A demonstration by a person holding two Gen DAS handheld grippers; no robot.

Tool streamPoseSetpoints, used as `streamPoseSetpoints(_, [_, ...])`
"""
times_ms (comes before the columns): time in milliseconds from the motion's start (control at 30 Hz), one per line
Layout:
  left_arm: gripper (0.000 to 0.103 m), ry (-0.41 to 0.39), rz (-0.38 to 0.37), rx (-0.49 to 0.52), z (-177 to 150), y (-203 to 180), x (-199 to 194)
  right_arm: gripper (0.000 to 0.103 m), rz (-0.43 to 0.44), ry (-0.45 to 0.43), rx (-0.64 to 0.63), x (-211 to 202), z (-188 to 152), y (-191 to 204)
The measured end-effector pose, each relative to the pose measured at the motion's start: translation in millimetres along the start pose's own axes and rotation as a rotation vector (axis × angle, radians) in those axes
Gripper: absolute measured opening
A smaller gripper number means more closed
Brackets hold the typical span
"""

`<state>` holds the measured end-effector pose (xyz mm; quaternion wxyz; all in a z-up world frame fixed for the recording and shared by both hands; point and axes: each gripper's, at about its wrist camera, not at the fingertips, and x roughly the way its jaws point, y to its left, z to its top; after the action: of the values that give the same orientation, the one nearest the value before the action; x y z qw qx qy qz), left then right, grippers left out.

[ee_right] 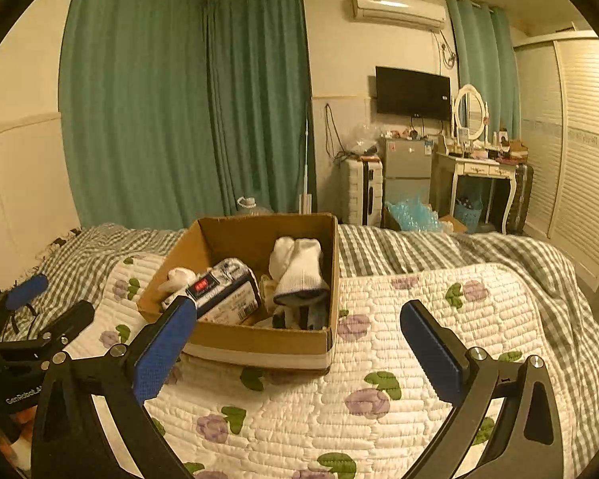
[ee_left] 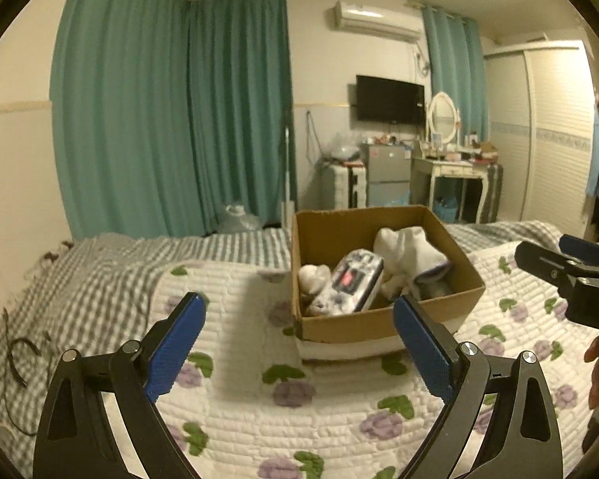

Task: Organize soft objects

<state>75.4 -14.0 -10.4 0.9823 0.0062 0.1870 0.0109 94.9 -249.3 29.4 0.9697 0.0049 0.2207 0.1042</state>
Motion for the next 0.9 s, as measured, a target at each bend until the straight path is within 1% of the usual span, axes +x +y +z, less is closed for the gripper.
streamPoseSetpoints(133, [0.096, -0.018, -0.004, -0.014, 0.3, 3.6, -7.3, 0.103, 0.004, -0.025, -0.013, -9.4, 3.2, 4.4])
streamPoseSetpoints(233, [0.096, -0.033, -0.007, -0.019, 0.2, 4.3, -10.2, 0.103, 0.006, -0.025, -0.022, -10.6, 3.8, 8.4])
streamPoseSetpoints(533, [0.096, -0.030, -0.035, -0.040, 2.5, 6.6, -11.8, 0.103, 0.015, -0.034, -0.045, -11.8, 1.7, 17.9])
streamPoseSetpoints(900, [0.096, -0.029, -0.055, -0.033, 2.1, 6.0, -14.6, 0.103, 0.013, -0.035, -0.052, -10.1, -0.4, 21.0])
